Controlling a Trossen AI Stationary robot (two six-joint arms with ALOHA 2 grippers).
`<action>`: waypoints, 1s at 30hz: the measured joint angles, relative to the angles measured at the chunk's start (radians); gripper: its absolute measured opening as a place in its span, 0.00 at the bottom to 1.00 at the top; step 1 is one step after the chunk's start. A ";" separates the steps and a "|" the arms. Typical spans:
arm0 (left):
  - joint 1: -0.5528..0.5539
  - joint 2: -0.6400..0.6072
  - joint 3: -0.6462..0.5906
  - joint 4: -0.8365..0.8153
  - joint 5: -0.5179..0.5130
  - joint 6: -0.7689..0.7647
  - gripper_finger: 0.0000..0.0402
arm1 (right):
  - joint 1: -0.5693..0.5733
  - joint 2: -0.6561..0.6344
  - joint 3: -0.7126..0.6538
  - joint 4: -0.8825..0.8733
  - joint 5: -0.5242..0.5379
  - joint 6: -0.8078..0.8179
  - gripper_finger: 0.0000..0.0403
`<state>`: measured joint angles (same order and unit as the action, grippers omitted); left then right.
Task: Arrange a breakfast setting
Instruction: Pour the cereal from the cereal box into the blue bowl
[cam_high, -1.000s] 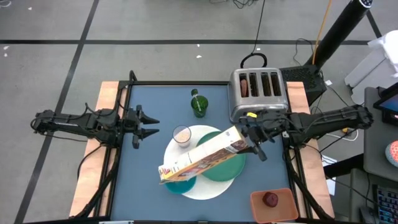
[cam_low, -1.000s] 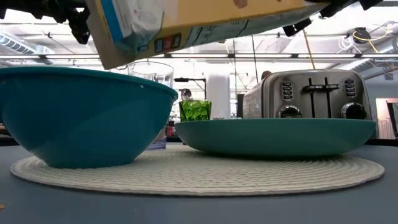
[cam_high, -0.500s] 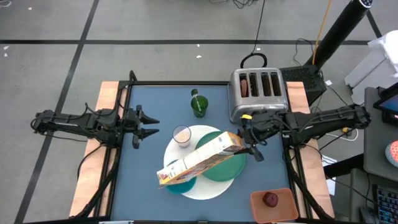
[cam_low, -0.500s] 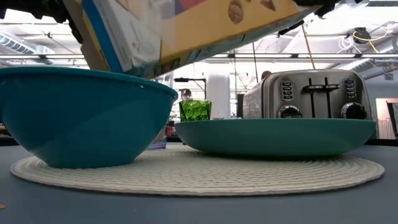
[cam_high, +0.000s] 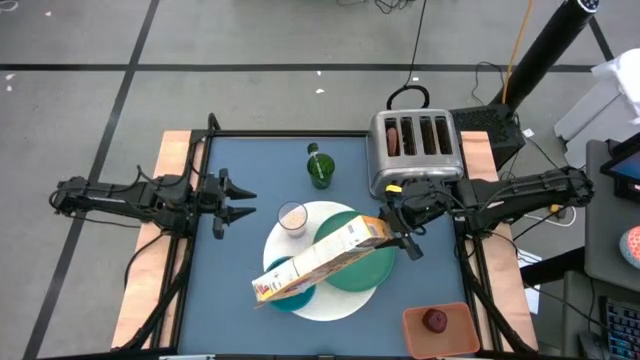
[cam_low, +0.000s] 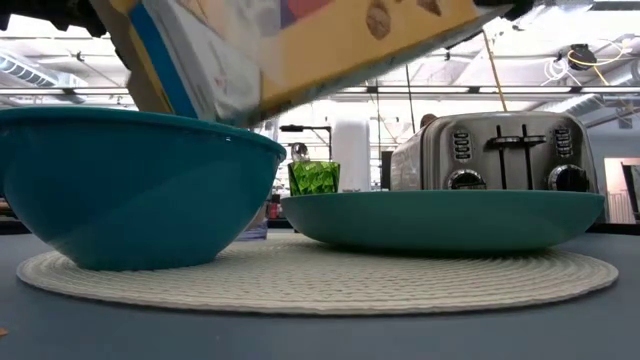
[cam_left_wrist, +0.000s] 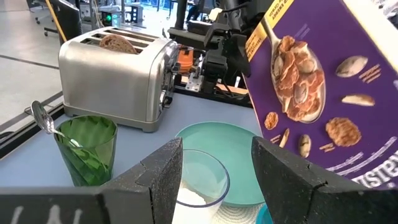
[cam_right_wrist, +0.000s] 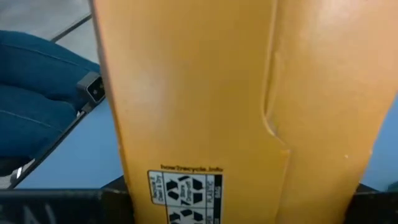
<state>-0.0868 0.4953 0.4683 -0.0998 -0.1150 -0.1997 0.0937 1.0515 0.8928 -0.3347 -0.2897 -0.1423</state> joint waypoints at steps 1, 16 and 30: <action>0.000 0.000 0.000 0.000 0.000 0.001 0.49 | 0.000 0.003 0.000 -0.006 0.000 0.000 0.49; 0.000 0.000 0.000 0.000 0.000 0.002 0.49 | 0.000 0.022 0.000 0.019 0.007 -0.011 0.49; 0.000 0.000 0.000 0.000 0.000 0.007 0.49 | 0.000 0.026 0.000 -0.001 0.030 -0.012 0.49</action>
<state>-0.0866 0.4953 0.4683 -0.1000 -0.1150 -0.1928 0.0933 1.0777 0.8928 -0.3360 -0.2601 -0.1543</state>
